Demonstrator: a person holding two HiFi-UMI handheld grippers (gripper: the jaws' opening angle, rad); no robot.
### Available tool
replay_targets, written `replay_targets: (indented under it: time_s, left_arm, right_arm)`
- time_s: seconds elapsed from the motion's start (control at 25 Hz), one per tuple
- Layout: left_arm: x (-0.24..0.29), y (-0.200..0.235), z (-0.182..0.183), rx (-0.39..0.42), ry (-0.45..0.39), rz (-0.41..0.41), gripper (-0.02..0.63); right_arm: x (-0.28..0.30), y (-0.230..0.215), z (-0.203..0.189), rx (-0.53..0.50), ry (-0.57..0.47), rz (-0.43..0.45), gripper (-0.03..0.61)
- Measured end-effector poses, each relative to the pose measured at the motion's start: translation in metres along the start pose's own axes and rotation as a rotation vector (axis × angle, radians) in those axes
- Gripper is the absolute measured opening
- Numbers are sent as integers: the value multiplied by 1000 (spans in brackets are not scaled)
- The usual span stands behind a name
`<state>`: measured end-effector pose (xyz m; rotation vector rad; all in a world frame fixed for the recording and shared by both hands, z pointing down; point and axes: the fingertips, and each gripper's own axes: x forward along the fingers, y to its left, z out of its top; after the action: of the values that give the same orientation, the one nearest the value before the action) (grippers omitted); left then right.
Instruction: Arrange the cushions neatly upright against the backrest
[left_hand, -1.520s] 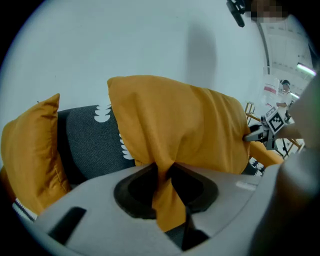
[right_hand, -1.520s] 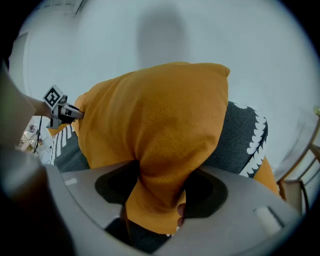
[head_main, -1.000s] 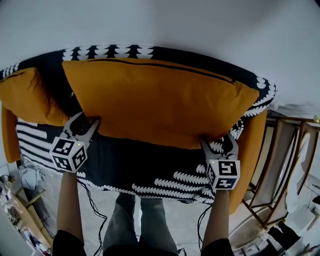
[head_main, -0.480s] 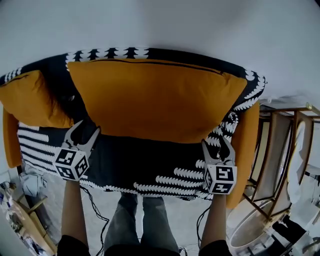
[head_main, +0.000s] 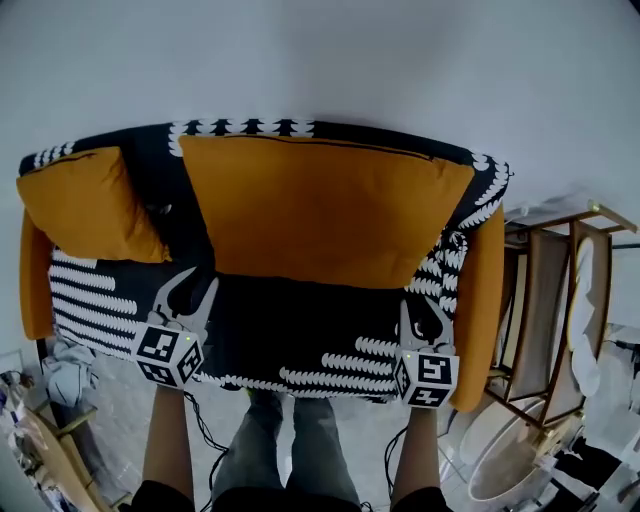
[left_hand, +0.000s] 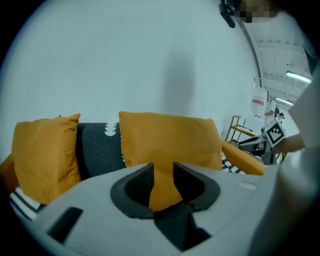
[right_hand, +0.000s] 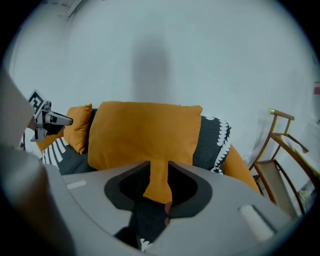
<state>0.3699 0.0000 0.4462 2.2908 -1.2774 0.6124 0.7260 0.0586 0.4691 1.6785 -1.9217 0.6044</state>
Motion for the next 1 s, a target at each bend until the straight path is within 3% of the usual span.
replay_targets:
  time_s: [0.48, 0.6, 1.0]
  left_arm:
    - [-92, -34, 18, -4, -96, -26, 26]
    - [-116, -32, 28, -22, -128, -23, -3]
    - [-196, -31, 63, -29, -227, -35, -3]
  right_arm:
    - [-86, 64, 30, -13, -91, -11, 17]
    - [-109, 77, 40, -12, -110, -20, 14]
    - [-190, 115, 75, -6, -193, -48, 14]
